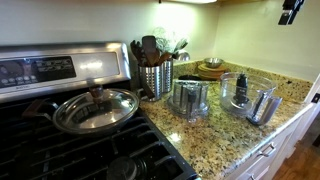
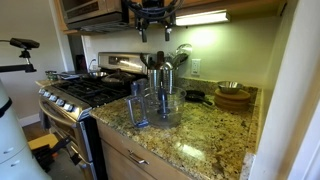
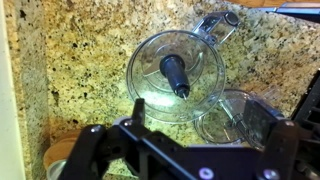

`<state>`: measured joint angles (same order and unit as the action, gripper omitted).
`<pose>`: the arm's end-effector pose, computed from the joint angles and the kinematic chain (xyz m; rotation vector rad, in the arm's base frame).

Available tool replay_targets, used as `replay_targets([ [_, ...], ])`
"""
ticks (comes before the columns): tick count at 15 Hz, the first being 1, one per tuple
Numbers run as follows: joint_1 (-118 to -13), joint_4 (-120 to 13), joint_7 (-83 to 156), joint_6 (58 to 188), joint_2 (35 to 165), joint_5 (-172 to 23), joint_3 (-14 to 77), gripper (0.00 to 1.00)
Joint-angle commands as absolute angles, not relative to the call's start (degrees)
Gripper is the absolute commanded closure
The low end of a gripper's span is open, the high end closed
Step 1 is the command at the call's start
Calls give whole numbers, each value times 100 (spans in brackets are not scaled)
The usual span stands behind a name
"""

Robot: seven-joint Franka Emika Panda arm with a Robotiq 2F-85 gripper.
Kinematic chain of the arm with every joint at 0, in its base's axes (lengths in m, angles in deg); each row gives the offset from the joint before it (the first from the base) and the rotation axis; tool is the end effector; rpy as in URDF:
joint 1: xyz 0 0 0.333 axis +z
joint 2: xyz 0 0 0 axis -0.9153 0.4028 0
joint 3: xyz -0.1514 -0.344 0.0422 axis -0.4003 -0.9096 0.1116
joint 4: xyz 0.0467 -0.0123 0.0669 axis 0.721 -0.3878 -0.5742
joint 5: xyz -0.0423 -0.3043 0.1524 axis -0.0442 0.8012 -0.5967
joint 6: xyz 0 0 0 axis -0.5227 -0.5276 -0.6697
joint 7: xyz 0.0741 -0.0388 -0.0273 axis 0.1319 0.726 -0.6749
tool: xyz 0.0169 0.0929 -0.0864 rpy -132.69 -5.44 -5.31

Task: Remove the object from the appliance on the right and place it on the counter

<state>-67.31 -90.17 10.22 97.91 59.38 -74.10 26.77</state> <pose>0.3551 -0.0767 0.5836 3.0940 0.3824 0.1227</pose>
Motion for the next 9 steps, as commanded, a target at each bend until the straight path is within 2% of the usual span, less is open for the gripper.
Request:
replay_targets([
  [1, -6835, -9581, 1473, 10185, 5649, -7235, 2843, 0],
  [9, -6857, -10246, 1978, 10868, 5616, -7209, 2982, 0],
])
